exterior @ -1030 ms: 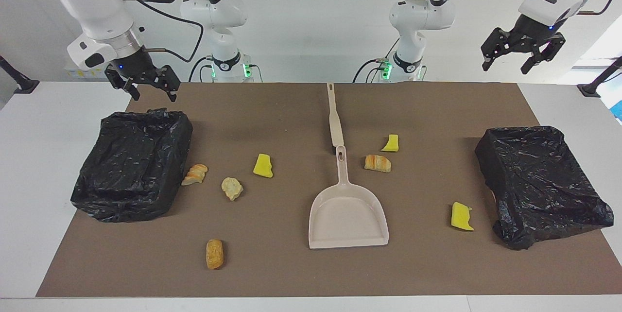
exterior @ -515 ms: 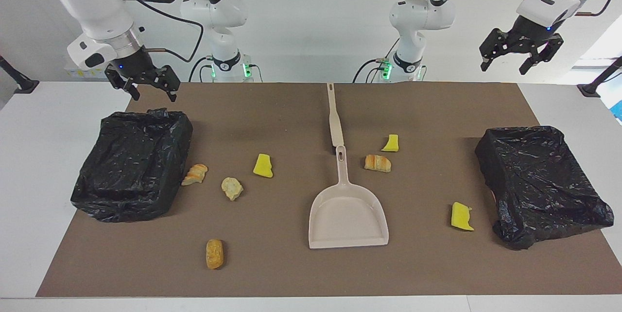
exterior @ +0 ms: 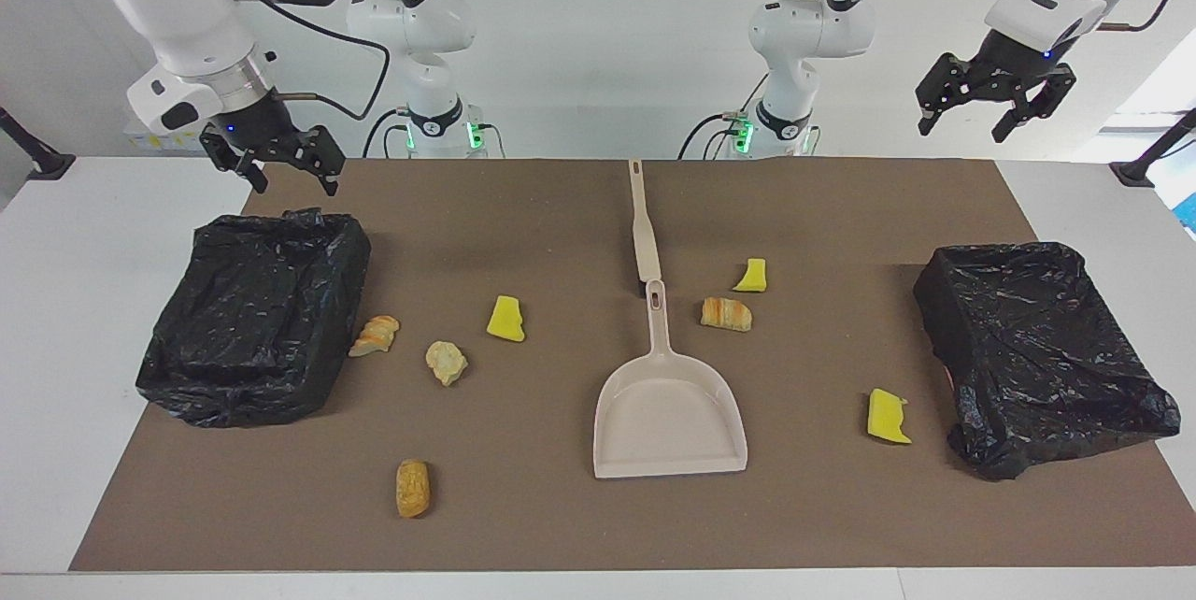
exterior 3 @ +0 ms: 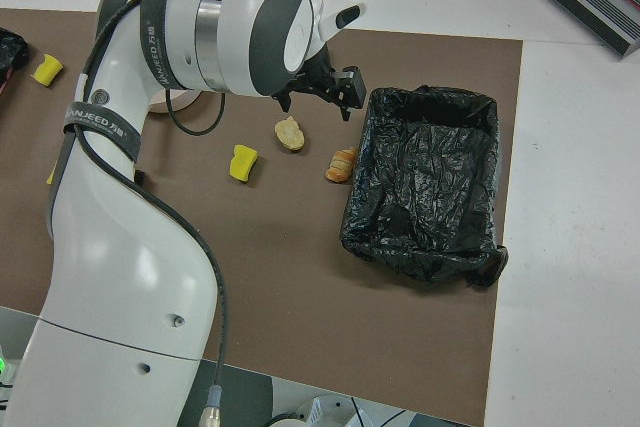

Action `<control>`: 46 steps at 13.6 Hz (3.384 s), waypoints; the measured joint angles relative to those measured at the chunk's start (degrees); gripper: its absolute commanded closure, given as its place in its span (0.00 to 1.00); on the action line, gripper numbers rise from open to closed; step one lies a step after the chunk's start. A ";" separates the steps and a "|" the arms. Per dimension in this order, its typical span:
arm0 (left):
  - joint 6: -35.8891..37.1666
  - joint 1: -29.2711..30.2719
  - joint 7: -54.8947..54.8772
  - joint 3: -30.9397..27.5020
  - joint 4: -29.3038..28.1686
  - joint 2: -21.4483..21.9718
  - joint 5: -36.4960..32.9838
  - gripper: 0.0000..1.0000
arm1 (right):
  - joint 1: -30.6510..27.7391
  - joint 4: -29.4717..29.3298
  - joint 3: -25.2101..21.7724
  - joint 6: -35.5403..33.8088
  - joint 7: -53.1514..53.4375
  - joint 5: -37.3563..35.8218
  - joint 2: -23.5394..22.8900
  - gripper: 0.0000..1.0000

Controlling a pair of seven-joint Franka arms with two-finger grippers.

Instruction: Sweep and dump trash in bin

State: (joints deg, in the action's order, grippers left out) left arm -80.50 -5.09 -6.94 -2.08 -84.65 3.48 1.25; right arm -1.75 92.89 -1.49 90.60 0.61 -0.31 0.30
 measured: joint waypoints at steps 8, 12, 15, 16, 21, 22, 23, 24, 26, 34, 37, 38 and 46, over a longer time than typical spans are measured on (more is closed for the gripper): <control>-0.15 -2.64 0.00 0.38 -3.29 1.42 0.24 0.00 | -0.07 0.00 -0.55 -0.85 0.01 0.00 0.03 0.00; -2.93 -8.05 5.14 0.58 -8.23 3.35 0.27 0.00 | 0.31 -0.10 0.06 -3.95 0.01 0.00 -0.04 0.00; -6.34 -14.33 12.51 0.76 -12.55 4.08 0.58 0.00 | 0.62 -3.39 1.23 -6.44 0.01 0.00 -2.15 0.00; -7.52 -16.47 14.79 0.84 -13.98 4.12 0.68 0.00 | 0.64 -4.58 1.79 -6.59 0.01 0.25 -3.44 0.00; -15.02 -26.99 25.52 0.95 -21.63 4.41 1.73 0.00 | 1.20 -6.53 7.42 -2.98 4.88 5.91 -11.05 0.00; -15.89 -28.41 26.52 0.97 -23.22 4.74 1.75 0.00 | 2.02 -6.56 7.61 -1.08 4.98 7.47 -12.47 0.00; -17.21 -29.55 27.41 0.98 -25.00 5.12 1.76 0.00 | 3.08 -6.57 7.65 1.29 5.35 8.92 -13.74 0.00; -19.00 -30.45 28.46 0.97 -26.83 5.51 1.76 0.00 | 4.35 -6.57 7.66 4.01 6.62 9.94 -14.88 0.00; -22.28 -31.86 29.89 0.94 -29.75 5.99 1.79 0.00 | 6.96 -6.47 7.72 8.96 9.72 11.58 -16.68 0.00; -35.82 -39.95 38.38 0.91 -40.97 4.56 1.86 0.00 | 17.19 -6.08 7.75 24.42 19.35 14.64 -23.05 0.00; -41.38 -42.71 42.50 0.97 -43.99 2.66 1.87 0.00 | 20.28 -6.04 7.73 26.98 21.08 14.62 -25.30 0.00; -41.75 -43.09 43.17 1.01 -44.31 2.21 1.92 0.00 | 21.09 -6.04 7.71 28.06 21.44 14.60 -26.29 0.00; -45.70 -45.79 44.06 1.04 -48.66 0.48 2.55 0.00 | 27.54 -8.63 7.46 34.37 27.90 10.74 -32.13 0.00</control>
State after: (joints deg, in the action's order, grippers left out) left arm -126.21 -50.87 37.12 -1.04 -133.31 3.95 3.80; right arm 25.79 84.26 5.98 124.97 28.51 10.43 -31.83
